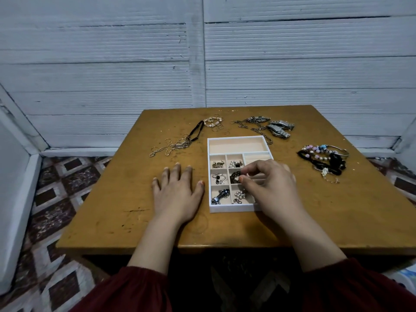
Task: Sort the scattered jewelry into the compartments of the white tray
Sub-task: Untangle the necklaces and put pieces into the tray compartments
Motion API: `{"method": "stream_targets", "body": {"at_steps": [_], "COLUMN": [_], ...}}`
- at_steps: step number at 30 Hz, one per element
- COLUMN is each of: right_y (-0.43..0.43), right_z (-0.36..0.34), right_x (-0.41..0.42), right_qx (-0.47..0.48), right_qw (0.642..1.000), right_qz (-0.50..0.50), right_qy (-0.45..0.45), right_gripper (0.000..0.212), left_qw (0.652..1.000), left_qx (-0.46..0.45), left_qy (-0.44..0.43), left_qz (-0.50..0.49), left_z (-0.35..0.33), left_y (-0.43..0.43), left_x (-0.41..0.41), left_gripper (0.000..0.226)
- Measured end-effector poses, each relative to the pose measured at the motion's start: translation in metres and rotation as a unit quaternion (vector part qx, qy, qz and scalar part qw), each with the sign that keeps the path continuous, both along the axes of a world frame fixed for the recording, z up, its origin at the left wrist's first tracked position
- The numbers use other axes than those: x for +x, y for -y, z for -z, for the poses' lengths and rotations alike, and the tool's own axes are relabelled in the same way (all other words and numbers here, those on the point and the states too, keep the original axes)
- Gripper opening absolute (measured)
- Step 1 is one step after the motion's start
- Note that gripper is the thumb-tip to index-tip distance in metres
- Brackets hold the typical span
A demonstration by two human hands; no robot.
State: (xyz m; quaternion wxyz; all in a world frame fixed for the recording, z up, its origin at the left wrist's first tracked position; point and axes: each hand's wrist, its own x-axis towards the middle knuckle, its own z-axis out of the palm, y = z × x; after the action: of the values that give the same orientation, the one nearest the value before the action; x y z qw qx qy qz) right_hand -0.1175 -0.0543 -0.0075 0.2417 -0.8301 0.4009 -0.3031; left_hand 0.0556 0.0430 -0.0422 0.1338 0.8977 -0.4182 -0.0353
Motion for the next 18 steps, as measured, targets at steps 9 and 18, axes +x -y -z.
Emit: {"method": "stream_targets", "body": {"at_steps": [9,18], "right_y": [0.003,0.019], "right_z": [-0.01,-0.02], "right_x": [0.042,0.105], "right_qx": [-0.03,-0.064], "right_qw": [0.999,0.993], "right_qz": [-0.037,-0.099], "right_qy": [-0.006,-0.024], "right_gripper": [0.008,0.015], "left_qw": [0.998,0.976], "left_qx": [-0.022,-0.16], "left_qy": [-0.046,-0.097], "left_qz": [-0.022,-0.108], "left_z": [-0.017,-0.035], "left_y": [0.004,0.023], "left_x": [0.007,0.048], "left_gripper": [0.05,0.03]}}
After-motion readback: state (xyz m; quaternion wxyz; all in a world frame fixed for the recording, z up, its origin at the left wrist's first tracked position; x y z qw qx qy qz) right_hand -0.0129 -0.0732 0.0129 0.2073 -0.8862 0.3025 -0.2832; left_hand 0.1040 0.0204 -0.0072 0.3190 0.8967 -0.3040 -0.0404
